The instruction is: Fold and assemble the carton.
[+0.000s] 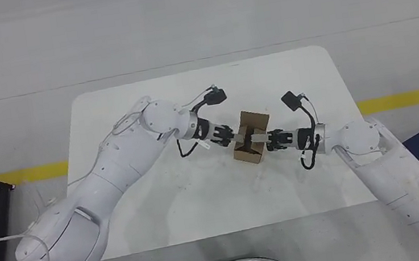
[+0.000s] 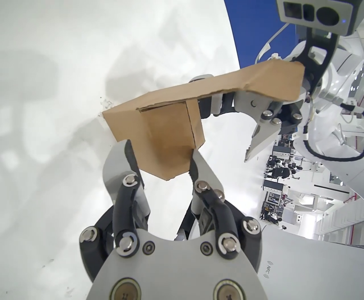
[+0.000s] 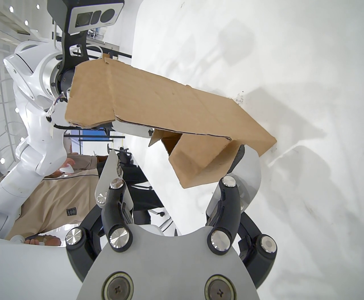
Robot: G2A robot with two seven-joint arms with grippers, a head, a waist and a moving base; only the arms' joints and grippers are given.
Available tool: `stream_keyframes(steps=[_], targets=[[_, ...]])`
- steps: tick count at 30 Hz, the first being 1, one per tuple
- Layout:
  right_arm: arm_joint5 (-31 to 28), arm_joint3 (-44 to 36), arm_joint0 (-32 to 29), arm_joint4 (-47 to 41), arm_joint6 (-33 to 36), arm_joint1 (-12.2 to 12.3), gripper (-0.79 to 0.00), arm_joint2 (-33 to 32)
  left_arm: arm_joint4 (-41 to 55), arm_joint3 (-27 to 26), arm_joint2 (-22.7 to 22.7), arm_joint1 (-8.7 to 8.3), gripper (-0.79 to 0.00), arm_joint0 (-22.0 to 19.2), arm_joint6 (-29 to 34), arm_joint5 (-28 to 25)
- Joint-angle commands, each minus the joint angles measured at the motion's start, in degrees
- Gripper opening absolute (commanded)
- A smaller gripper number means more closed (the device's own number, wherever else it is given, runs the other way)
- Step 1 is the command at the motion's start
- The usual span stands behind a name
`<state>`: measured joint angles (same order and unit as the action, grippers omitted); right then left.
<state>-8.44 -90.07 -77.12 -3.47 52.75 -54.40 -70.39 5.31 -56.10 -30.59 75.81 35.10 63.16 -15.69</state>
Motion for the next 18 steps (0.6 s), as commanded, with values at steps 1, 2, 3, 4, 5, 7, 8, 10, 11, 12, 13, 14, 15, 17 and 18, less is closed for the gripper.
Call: stream_keyframes(steps=[1, 2, 3, 4, 5, 7, 8, 10, 11, 12, 13, 14, 15, 17, 18], targets=[[0.1, -0.1, 0.1, 0.1, 0.0, 0.0, -0.108, 0.1, -0.1, 0.2, -0.1, 0.06, 0.000, 0.3, -0.1, -0.4], [0.2, -0.1, 0.1, 0.1, 0.0, 0.0, -0.111, 0.2, -0.2, 0.4, -0.1, 0.12, 0.000, 0.4, -0.1, -0.4], [0.3, -0.2, 0.1, 0.2, 0.1, -0.1, -0.111, 0.3, -0.1, 0.5, -0.1, 0.21, -0.065, 0.5, -0.1, -0.5], [0.4, -0.2, 0.2, 0.2, 0.1, -0.1, -0.123, 0.3, -0.2, 0.7, -0.1, 0.31, -0.163, 0.5, -0.1, -0.5], [0.4, -0.3, 0.2, 0.2, 0.1, -0.1, -0.126, 0.4, -0.2, 1.0, 0.0, 0.43, -0.188, 0.5, 0.1, -0.6], [0.6, -0.4, 0.3, 0.4, 0.1, -0.1, -0.139, 0.4, -0.3, 1.5, 0.2, 0.72, -0.342, 0.5, 0.4, -0.6], [0.7, -0.5, 0.3, 0.4, 0.1, -0.1, -0.135, 0.4, -0.2, 1.8, 0.3, 0.89, -0.345, 0.4, 0.7, -0.5], [0.8, -0.8, 0.2, 0.6, 0.2, -0.1, -0.139, 0.3, -0.5, 2.5, 0.7, 1.28, -0.302, 0.1, 1.3, -0.3], [0.9, -0.9, 0.2, 0.6, 0.1, -0.1, -0.142, 0.3, -0.5, 2.8, 0.9, 1.50, -0.314, 0.0, 1.5, -0.4], [0.9, -1.0, 0.1, 0.7, 0.2, 0.0, -0.142, 0.3, -0.4, 3.0, 1.1, 1.73, -0.314, -0.1, 1.8, -0.4], [1.0, -1.1, 0.0, 0.7, 0.2, 0.0, -0.145, 0.4, -0.5, 3.3, 1.3, 1.97, -0.314, -0.4, 2.1, -0.3], [0.9, -1.3, 0.0, 0.8, 0.2, -0.1, -0.148, 0.5, -0.6, 3.6, 1.5, 2.22, -0.332, -0.6, 2.3, -0.2], [0.9, -1.3, -0.1, 0.8, 0.1, -0.1, -0.145, 0.5, -0.4, 3.8, 1.6, 2.48, -0.339, -0.8, 2.5, -0.2], [1.0, -1.4, -0.1, 0.8, 0.1, -0.1, -0.148, 0.7, -0.8, 4.4, 2.1, 2.99, -0.345, -1.5, 3.1, 0.0], [1.0, -1.5, 0.0, 0.9, 0.1, -0.1, -0.145, 0.9, -0.8, 4.7, 2.2, 3.23, -0.397, -1.7, 3.3, 0.1]])
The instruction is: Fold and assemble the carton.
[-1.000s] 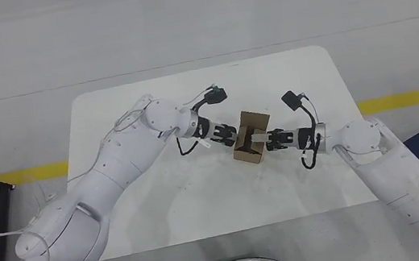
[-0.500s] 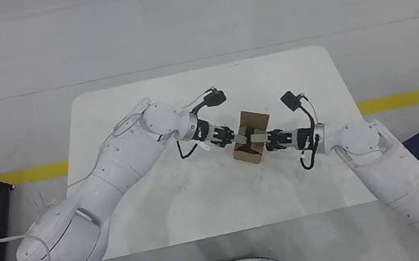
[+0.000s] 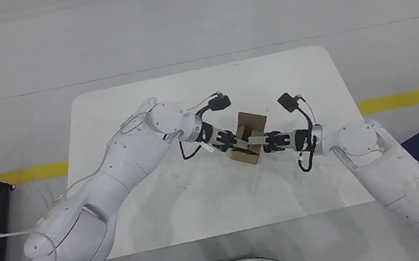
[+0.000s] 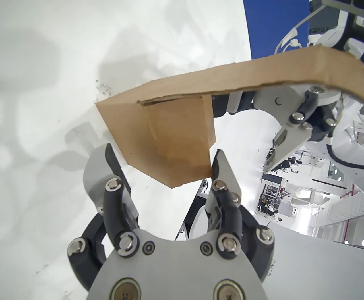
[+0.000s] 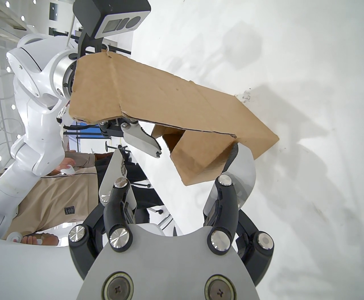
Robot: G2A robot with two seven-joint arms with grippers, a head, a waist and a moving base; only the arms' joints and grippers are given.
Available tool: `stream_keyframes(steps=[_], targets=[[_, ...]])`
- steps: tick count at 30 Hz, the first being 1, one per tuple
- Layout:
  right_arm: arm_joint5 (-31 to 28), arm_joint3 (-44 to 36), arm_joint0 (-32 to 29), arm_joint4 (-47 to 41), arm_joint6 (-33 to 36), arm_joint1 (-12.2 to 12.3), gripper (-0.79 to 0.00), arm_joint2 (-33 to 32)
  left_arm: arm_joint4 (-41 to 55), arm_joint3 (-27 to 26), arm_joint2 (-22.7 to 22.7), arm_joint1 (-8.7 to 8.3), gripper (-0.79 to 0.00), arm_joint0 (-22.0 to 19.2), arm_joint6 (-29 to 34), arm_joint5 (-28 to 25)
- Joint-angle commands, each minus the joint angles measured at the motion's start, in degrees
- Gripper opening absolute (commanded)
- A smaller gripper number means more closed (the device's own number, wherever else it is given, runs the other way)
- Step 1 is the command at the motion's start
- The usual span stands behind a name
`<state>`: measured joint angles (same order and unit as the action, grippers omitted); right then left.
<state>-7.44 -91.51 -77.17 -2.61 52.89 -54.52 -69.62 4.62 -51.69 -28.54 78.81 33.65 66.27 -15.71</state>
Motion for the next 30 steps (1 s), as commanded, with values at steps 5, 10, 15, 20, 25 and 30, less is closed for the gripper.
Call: stream_keyframes(steps=[5, 10, 15, 20, 25, 30], targets=[[-0.1, -0.1, 0.4, -0.1, 0.2, -0.1, -0.154, 0.6, -0.5, 2.0, 1.0, 1.42, -0.502, -1.6, 1.8, 0.3], [-0.2, 0.2, 1.1, 0.0, 0.3, -0.3, -0.151, 1.2, -0.1, 3.0, 1.1, 2.34, -0.456, -2.5, 2.4, 0.1], [0.0, 0.7, 1.8, -0.1, 0.3, -0.4, -0.145, 1.4, 0.7, 3.4, 0.2, 2.60, -0.092, -2.9, 2.4, -1.3], [0.2, 1.3, 2.4, -0.2, 0.2, -0.5, -0.142, 1.7, 2.8, 3.0, -2.1, 1.94, 0.000, -2.0, 2.4, -4.3], [0.3, 1.8, 3.1, -0.4, 0.2, -0.6, -0.160, 1.9, 2.8, 2.9, -5.1, 0.44, 0.000, -1.6, 3.2, -5.5], [0.5, 2.3, 3.4, -0.5, 0.0, -0.7, -0.157, 2.0, 2.2, 2.4, -9.2, -1.95, 0.000, -0.1, 3.0, -6.6]])
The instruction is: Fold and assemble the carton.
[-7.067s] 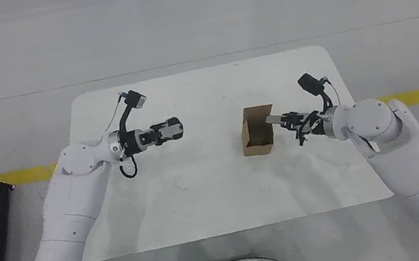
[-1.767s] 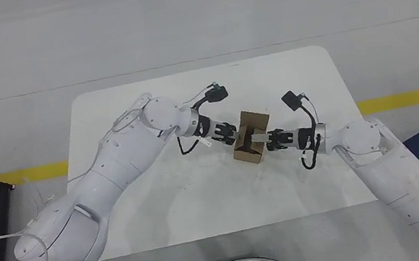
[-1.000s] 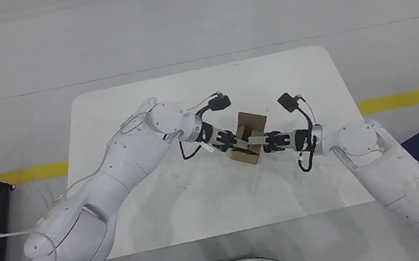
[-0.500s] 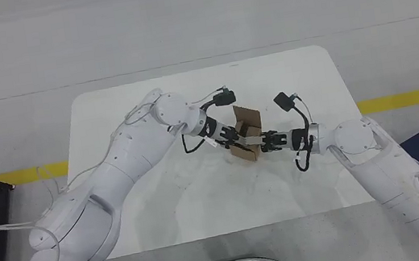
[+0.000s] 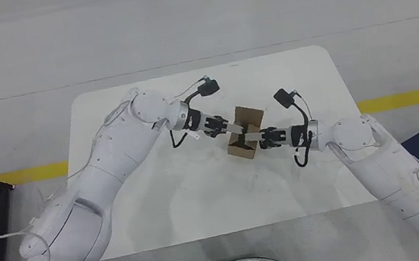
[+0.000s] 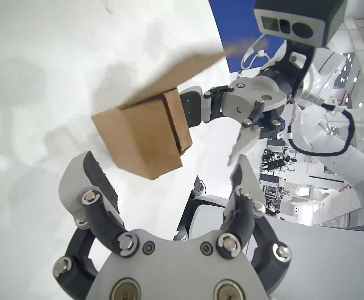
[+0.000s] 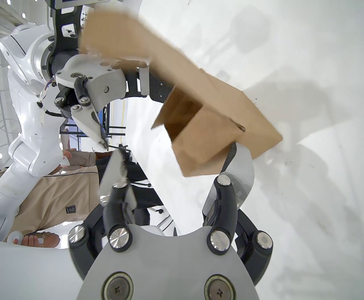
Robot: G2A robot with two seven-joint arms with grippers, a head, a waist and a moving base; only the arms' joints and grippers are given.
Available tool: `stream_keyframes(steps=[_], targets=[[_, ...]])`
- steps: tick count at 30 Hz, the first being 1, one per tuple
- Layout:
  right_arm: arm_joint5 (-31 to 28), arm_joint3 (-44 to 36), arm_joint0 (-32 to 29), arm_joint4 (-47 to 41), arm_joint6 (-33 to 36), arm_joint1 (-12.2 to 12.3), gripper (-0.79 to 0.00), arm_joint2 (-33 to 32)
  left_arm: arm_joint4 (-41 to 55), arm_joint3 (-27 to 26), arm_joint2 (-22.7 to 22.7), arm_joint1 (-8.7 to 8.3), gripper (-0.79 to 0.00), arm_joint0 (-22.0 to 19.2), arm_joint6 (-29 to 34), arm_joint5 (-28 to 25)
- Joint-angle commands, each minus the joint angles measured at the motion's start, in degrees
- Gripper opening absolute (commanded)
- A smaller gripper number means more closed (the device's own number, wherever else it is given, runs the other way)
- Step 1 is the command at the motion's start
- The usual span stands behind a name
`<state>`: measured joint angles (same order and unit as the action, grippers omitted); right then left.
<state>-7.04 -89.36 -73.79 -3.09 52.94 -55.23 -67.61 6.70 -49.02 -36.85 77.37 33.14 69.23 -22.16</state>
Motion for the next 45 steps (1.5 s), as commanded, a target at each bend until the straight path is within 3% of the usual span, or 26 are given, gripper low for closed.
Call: stream_keyframes(steps=[1, 8, 18, 21, 23, 27, 31, 36, 40, 43, 45], targets=[[0.2, 0.2, 0.2, 0.0, -0.1, 0.0, -0.157, 0.1, -0.5, -0.6, -1.6, -1.00, 0.000, 0.7, 0.2, 0.1], [0.1, 0.4, 0.6, -0.4, -0.3, -0.1, -0.160, 0.0, -4.0, -3.8, -4.1, -3.28, 0.000, 3.5, 2.0, 2.8], [-5.3, 6.8, 1.6, -8.3, 0.9, -0.8, -0.206, 0.5, -6.4, -3.3, -3.0, -2.72, -0.055, 3.3, -0.4, 5.7], [-7.3, 9.8, 2.3, -10.5, 1.3, -1.1, -0.209, 0.6, -7.4, -2.6, -2.8, -2.59, -0.206, 2.8, -1.0, 6.2], [-8.0, 11.0, 2.8, -11.0, 1.5, -1.2, -0.209, 0.9, -8.1, -2.2, -2.7, -2.54, -0.212, 2.6, -1.0, 6.5], [-8.7, 12.2, 3.4, -11.5, 1.6, -1.5, -0.209, 1.5, -8.3, -2.1, -1.7, -2.07, -0.203, 2.6, -0.1, 6.6], [-9.3, 12.8, 3.9, -11.6, 1.9, -1.7, -0.203, 2.2, -8.7, -2.1, -0.7, -1.28, -0.120, 1.9, -1.3, 6.0], [-9.7, 13.4, 4.3, -11.4, 2.2, -1.9, -0.222, 2.7, -8.8, -1.0, 0.4, -0.30, -0.175, 1.0, -1.7, 6.5], [-10.0, 13.5, 4.2, -11.4, 2.3, -2.0, -0.228, 2.7, -7.8, 0.4, 0.7, 0.42, -0.086, 0.7, -2.6, 5.2], [-10.2, 13.5, 4.1, -11.2, 2.4, -1.9, -0.246, 2.6, -7.6, 1.4, 1.6, 1.13, -0.163, 0.4, -2.3, 5.3], [-10.2, 13.6, 4.0, -11.2, 2.5, -2.0, -0.259, 2.5, -7.3, 2.1, 2.2, 1.66, -0.329, 0.2, -2.0, 5.1]])
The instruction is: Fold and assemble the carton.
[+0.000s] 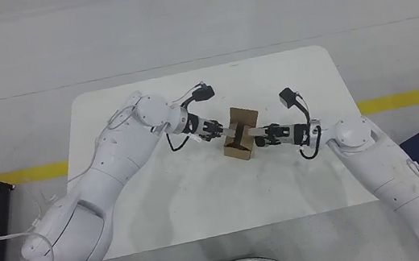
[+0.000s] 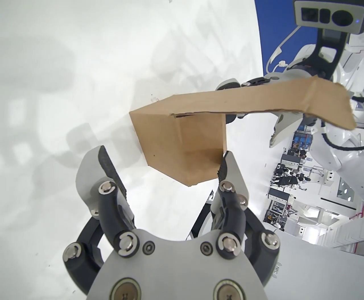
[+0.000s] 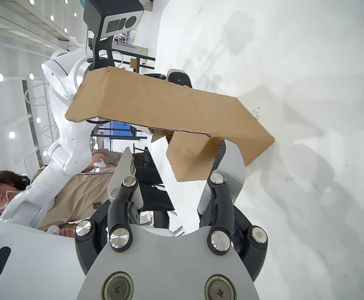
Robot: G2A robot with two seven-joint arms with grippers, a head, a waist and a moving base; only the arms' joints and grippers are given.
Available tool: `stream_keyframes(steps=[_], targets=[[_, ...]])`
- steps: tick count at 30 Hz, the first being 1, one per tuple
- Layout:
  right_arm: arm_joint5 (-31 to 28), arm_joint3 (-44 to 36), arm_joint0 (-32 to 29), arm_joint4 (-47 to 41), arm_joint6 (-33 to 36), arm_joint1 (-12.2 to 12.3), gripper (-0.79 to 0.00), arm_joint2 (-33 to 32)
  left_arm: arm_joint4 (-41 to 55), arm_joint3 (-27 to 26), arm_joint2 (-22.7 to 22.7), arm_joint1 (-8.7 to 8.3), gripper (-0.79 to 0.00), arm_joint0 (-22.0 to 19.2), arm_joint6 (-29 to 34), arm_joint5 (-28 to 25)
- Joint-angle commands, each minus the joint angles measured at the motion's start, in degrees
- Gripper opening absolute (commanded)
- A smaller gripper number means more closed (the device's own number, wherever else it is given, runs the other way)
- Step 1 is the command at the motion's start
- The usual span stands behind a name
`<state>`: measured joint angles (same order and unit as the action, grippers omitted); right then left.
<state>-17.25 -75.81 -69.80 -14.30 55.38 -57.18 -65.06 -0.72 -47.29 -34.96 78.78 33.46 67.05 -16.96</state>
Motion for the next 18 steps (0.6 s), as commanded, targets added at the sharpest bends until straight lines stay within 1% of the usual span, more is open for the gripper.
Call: stream_keyframes(steps=[1, 6, 7, 8, 10, 14, 16, 18], targets=[[-0.1, 0.0, -0.1, 0.0, 0.0, 0.0, -0.262, 0.0, 0.1, 0.8, 0.6, 0.49, -0.351, -0.3, 0.2, -0.2], [-0.4, 0.0, -0.3, -0.1, 0.4, 0.0, -0.271, -0.2, 0.3, 2.7, 1.6, 1.61, -0.511, -1.1, 0.8, -0.5], [-0.4, 0.0, -0.3, -0.2, 0.5, 0.0, -0.274, -0.2, 0.4, 3.0, 1.8, 1.81, -0.563, -1.3, 1.0, -0.5], [-0.5, 0.0, -0.4, -0.1, 0.5, 0.0, -0.280, -0.2, 0.4, 3.3, 2.0, 2.01, -0.597, -1.5, 1.1, -0.5], [-0.6, 0.0, -0.4, -0.1, 0.6, 0.0, -0.280, -0.2, 0.4, 3.9, 2.2, 2.39, -0.785, -1.7, 1.2, -0.6], [-0.9, -0.2, -0.7, 0.2, 0.7, 0.0, -0.286, -0.4, 0.5, 3.9, 2.5, 3.00, -0.785, -2.7, 2.1, 0.3], [-1.0, -0.5, -1.0, 0.5, 0.7, 0.1, -0.286, -0.6, -0.3, 3.1, 2.4, 2.97, -0.785, -3.5, 2.4, 1.2], [-1.0, -1.1, -1.4, 1.1, 0.6, 0.2, -0.277, -1.0, -1.8, 2.0, 2.1, 2.67, -0.785, -4.1, 3.2, 3.3]])
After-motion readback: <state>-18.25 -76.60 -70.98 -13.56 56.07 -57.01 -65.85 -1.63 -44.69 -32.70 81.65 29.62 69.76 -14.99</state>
